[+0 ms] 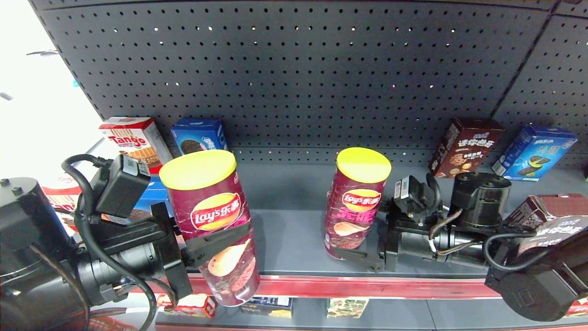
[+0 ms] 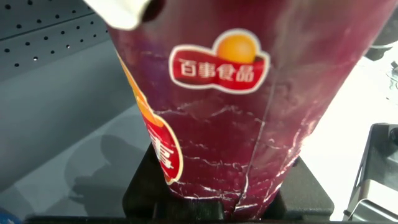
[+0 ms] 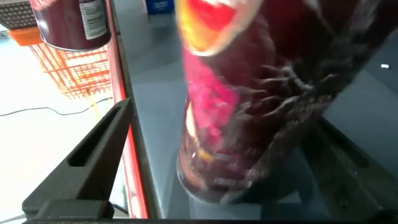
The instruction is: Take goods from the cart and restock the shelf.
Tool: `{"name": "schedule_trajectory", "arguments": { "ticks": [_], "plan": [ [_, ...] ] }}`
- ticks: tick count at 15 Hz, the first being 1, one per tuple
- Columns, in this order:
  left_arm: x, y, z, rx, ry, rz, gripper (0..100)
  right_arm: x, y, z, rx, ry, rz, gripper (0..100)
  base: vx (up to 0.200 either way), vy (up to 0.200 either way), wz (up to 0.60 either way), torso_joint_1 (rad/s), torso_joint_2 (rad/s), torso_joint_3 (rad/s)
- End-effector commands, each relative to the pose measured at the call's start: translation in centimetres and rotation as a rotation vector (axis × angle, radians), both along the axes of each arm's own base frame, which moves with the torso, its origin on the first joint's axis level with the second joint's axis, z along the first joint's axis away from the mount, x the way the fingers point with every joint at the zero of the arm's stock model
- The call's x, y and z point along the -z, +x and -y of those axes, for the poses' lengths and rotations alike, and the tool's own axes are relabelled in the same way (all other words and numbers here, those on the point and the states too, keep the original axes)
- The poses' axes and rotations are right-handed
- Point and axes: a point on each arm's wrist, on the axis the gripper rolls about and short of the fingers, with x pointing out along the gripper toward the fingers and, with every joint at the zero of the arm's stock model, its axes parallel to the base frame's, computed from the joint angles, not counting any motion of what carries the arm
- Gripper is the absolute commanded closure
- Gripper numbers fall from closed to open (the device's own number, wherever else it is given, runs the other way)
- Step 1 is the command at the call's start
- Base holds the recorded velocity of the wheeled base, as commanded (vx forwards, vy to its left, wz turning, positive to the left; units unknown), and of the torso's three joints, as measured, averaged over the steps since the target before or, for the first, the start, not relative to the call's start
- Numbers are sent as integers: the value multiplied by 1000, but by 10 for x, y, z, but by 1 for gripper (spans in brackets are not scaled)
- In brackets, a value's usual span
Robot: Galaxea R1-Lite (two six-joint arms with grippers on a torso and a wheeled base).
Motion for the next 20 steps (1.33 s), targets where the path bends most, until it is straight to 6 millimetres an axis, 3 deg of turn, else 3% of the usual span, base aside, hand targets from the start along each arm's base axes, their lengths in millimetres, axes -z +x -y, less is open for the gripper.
{"name": "schedule_trajectory", "arguments": {
  "ticks": [1, 7, 10, 11, 13, 17, 20],
  "plan": [
    [0, 0, 0, 1, -2, 2, 100, -12, -12, 7, 18, 15, 28, 0, 0, 0, 0, 0, 0, 0],
    [-1, 0, 1, 4, -5, 10, 100, -49, -56, 27, 79, 41, 83, 0, 0, 0, 0, 0, 0, 0],
    [-1, 1, 2, 11, -5, 9, 100, -72, -101, 50, 221, 53, 107, 0, 0, 0, 0, 0, 0, 0],
    [-2, 1, 3, 12, -6, 12, 100, -73, -107, 54, 230, 55, 111, 0, 0, 0, 0, 0, 0, 0],
    [-4, 1, 3, 12, -10, 20, 100, -75, -147, 79, 299, 69, 132, 0, 0, 0, 0, 0, 0, 0],
    [-5, 1, 3, 14, -12, 26, 100, -45, -216, 129, 487, 21, 96, 0, 0, 0, 0, 0, 0, 0],
    [-8, 2, 5, 18, -14, 34, 100, 2, -254, 156, 592, 33, 38, 0, 0, 0, 0, 0, 0, 0]
  ]
}}
